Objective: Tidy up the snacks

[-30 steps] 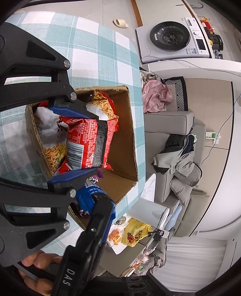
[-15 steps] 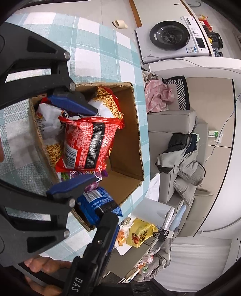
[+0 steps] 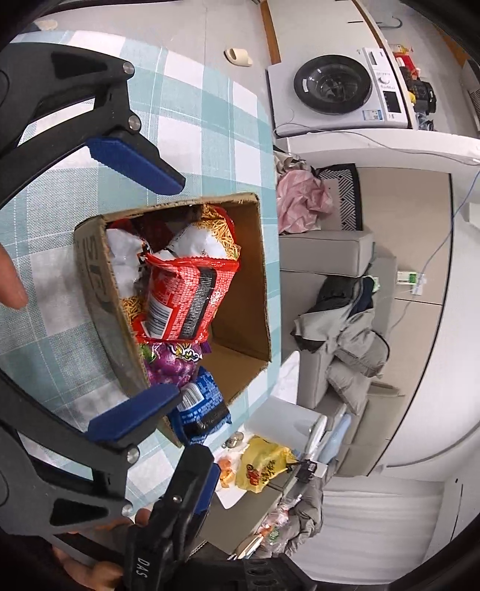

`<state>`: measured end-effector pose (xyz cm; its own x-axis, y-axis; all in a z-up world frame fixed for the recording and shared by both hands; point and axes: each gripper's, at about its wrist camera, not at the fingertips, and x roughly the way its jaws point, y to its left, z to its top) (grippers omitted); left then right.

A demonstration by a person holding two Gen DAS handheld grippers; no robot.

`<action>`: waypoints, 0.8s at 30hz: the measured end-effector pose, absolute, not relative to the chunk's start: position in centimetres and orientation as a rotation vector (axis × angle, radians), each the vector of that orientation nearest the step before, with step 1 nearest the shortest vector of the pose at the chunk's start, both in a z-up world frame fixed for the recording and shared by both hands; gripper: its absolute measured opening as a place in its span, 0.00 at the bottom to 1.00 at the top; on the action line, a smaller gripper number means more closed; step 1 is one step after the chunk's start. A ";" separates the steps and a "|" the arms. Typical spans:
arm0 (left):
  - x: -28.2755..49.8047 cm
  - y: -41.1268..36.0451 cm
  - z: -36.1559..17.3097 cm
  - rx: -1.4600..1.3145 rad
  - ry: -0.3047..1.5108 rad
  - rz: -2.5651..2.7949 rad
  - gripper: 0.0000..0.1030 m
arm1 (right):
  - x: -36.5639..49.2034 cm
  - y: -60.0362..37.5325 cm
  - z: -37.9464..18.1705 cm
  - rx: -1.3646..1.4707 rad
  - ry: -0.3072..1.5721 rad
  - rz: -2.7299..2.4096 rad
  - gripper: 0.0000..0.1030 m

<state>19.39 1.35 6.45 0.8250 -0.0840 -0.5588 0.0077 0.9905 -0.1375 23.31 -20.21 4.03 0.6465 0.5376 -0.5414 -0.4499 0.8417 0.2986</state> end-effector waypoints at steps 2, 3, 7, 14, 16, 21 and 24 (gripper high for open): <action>18.6 1.3 6.6 -0.121 0.591 -0.039 0.99 | 22.8 -20.3 4.1 0.133 0.649 0.567 0.99; 18.1 1.3 6.7 -0.116 0.585 -0.030 0.99 | 22.5 -20.3 4.1 0.128 0.643 0.569 0.99; 16.4 1.3 6.8 -0.111 0.559 -0.012 0.99 | 21.3 -20.3 4.3 0.106 0.617 0.583 1.00; 13.0 1.6 6.7 -0.104 0.512 0.015 0.99 | 18.9 -20.5 4.1 0.072 0.567 0.611 1.00; 12.3 1.6 6.6 -0.105 0.504 0.022 0.99 | 18.2 -20.6 3.9 0.061 0.554 0.615 1.00; 10.5 2.1 5.8 -0.115 0.495 0.036 0.99 | 17.1 -21.0 3.1 0.041 0.526 0.621 1.00; 9.9 2.3 5.0 -0.111 0.488 0.044 0.99 | 16.8 -21.3 2.6 0.044 0.513 0.621 1.00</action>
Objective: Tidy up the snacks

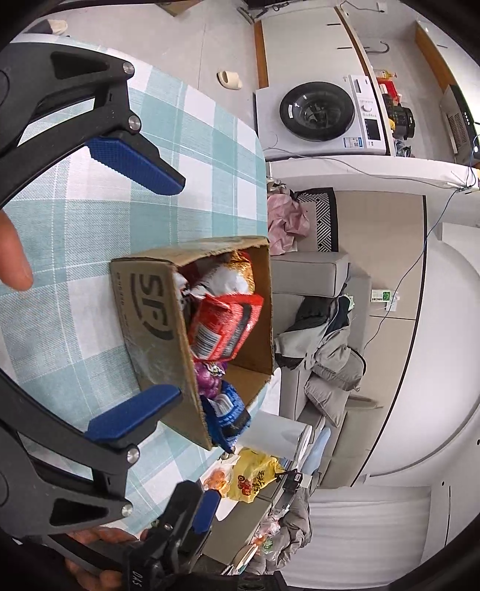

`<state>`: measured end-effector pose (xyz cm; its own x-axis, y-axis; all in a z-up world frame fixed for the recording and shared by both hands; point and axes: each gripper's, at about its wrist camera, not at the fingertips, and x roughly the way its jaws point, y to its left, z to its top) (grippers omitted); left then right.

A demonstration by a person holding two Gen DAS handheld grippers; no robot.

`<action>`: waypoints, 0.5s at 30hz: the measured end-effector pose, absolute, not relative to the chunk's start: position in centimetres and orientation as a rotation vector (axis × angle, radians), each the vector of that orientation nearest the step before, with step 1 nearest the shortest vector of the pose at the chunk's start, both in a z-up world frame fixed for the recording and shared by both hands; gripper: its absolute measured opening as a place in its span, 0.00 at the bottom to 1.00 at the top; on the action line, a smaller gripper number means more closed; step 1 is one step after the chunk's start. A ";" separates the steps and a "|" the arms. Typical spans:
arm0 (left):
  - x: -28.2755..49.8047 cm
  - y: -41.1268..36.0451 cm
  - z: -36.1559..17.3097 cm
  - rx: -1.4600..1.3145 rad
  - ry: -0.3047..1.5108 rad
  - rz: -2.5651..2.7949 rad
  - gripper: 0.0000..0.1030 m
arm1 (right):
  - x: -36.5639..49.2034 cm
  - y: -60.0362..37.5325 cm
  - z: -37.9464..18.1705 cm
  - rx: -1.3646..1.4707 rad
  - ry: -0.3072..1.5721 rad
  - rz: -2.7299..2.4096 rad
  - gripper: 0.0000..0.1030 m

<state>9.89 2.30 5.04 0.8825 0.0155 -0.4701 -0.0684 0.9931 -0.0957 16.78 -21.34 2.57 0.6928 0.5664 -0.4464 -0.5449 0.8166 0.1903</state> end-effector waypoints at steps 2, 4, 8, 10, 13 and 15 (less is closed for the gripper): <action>9.6 2.3 4.5 -0.104 0.481 0.049 0.99 | 16.5 -21.5 2.1 0.045 0.502 0.619 1.00; 9.4 2.3 4.0 -0.100 0.480 0.045 0.99 | 16.4 -21.6 1.8 0.040 0.499 0.621 1.00; 9.4 2.4 3.1 -0.105 0.473 0.048 0.99 | 16.2 -21.5 1.0 0.021 0.486 0.614 1.00; 9.4 2.4 2.7 -0.107 0.471 0.049 0.99 | 16.0 -21.4 0.5 0.015 0.484 0.615 1.00; 9.6 2.6 1.9 -0.111 0.473 0.058 0.99 | 15.9 -21.1 0.1 -0.008 0.478 0.609 1.00; 9.8 2.8 1.4 -0.118 0.476 0.064 0.99 | 15.8 -20.9 -0.1 -0.021 0.464 0.608 1.00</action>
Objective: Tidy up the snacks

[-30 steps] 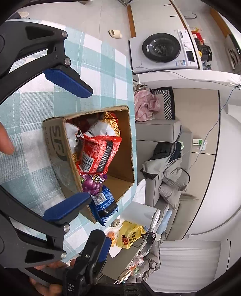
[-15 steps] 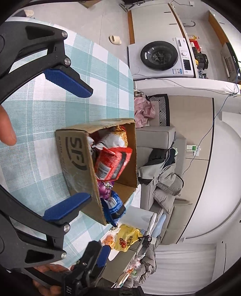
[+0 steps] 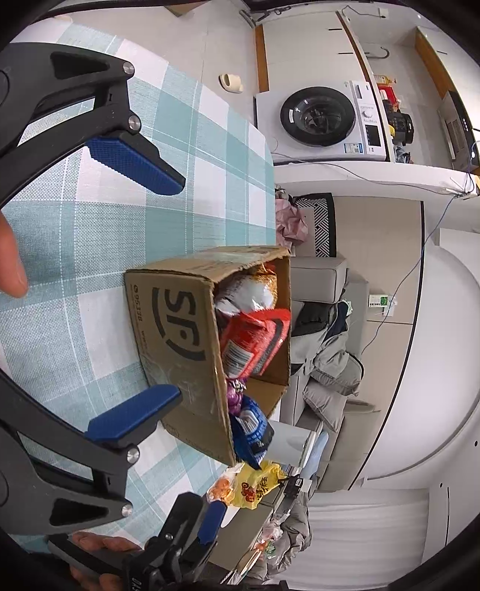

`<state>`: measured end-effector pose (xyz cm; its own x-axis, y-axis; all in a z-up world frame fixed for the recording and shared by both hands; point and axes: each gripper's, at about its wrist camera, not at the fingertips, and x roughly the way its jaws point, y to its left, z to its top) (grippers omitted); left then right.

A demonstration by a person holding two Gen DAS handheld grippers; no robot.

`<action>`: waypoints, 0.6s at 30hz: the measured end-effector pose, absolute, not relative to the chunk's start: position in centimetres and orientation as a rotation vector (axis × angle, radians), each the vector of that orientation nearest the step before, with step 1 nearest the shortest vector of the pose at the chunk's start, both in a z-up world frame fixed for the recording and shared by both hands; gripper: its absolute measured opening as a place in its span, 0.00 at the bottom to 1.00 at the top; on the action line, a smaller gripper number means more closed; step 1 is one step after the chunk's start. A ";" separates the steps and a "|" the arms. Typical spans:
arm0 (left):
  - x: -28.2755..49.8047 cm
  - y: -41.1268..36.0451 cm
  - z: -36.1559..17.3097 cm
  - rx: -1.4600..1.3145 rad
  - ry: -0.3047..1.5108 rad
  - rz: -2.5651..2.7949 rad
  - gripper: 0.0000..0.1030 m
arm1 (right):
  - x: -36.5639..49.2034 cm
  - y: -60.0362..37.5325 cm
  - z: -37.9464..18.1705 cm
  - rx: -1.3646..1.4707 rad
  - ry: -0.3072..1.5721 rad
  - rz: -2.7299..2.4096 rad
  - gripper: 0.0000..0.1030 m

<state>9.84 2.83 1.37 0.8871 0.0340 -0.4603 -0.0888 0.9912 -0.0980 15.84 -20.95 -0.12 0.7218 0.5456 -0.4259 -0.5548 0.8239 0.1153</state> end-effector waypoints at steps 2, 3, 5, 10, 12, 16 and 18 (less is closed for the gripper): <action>10.0 3.1 1.0 -0.123 0.475 0.065 0.99 | 15.8 -21.0 -0.2 -0.022 0.452 0.606 1.00; 10.0 3.1 0.8 -0.123 0.473 0.066 0.99 | 15.8 -21.0 -0.3 -0.022 0.448 0.607 1.00; 10.0 3.2 0.6 -0.124 0.467 0.067 0.99 | 15.9 -21.0 -0.5 -0.026 0.448 0.608 1.00; 9.9 3.5 0.4 -0.128 0.455 0.062 0.99 | 16.0 -21.0 -0.8 -0.026 0.440 0.600 1.00; 9.9 3.5 0.3 -0.126 0.450 0.062 0.99 | 16.1 -21.1 -0.8 -0.024 0.437 0.603 1.00; 9.7 3.4 0.3 -0.120 0.448 0.072 0.99 | 15.8 -21.2 -0.8 -0.024 0.422 0.610 1.00; 9.7 3.3 0.3 -0.114 0.444 0.072 0.99 | 15.6 -21.1 -0.8 -0.033 0.413 0.611 1.00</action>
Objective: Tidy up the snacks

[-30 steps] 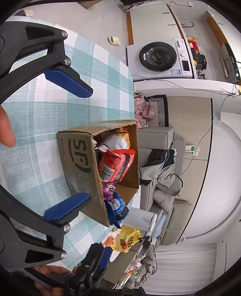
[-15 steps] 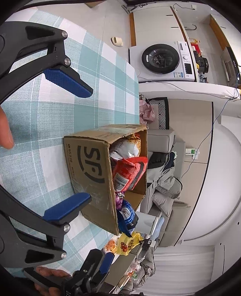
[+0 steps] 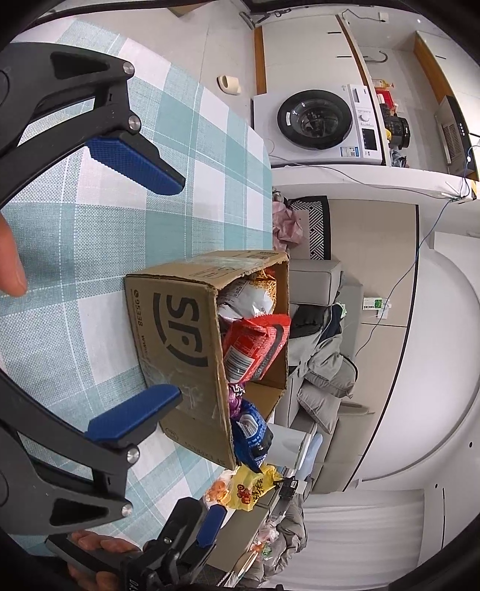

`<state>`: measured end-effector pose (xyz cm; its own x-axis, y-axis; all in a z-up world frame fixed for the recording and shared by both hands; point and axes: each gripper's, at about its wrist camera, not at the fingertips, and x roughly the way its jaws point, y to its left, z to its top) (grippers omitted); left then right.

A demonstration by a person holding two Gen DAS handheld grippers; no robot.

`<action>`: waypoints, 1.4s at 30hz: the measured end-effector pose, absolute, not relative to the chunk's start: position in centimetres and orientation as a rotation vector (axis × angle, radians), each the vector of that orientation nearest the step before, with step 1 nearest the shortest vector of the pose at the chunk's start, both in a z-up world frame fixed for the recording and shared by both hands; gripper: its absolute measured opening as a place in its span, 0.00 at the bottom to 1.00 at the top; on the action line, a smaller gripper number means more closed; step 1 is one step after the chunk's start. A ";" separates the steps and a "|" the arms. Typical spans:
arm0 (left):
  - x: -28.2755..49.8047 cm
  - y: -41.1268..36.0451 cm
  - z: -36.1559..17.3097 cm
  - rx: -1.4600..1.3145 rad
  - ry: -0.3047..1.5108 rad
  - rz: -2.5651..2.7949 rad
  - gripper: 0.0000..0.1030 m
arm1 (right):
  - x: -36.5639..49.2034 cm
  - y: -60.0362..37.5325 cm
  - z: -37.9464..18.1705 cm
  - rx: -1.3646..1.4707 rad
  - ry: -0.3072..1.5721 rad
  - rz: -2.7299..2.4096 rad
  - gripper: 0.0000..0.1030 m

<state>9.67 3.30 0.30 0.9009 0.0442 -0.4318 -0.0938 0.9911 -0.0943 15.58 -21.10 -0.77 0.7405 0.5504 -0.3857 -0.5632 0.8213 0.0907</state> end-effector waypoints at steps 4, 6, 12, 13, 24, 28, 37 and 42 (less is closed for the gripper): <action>9.6 3.0 0.4 -0.102 0.441 0.069 0.99 | 15.5 -20.9 -0.7 -0.044 0.404 0.604 1.00; 9.6 3.0 0.4 -0.104 0.443 0.071 0.99 | 15.4 -21.1 -0.6 -0.040 0.398 0.603 1.00; 9.5 2.9 0.4 -0.108 0.446 0.072 0.99 | 15.4 -21.4 -0.7 -0.027 0.394 0.599 1.00; 9.5 2.9 0.4 -0.108 0.446 0.070 0.99 | 15.3 -21.4 -0.6 -0.027 0.393 0.600 1.00; 9.6 2.9 0.4 -0.107 0.444 0.069 0.99 | 15.4 -21.6 -0.6 -0.030 0.393 0.602 1.00; 9.6 2.9 0.4 -0.109 0.445 0.070 0.99 | 15.4 -21.5 -0.6 -0.031 0.392 0.601 1.00; 9.5 2.9 0.4 -0.108 0.444 0.070 0.99 | 15.4 -21.5 -0.6 -0.031 0.394 0.601 1.00; 9.5 2.9 0.4 -0.107 0.444 0.069 0.99 | 15.3 -21.5 -0.6 -0.033 0.393 0.601 1.00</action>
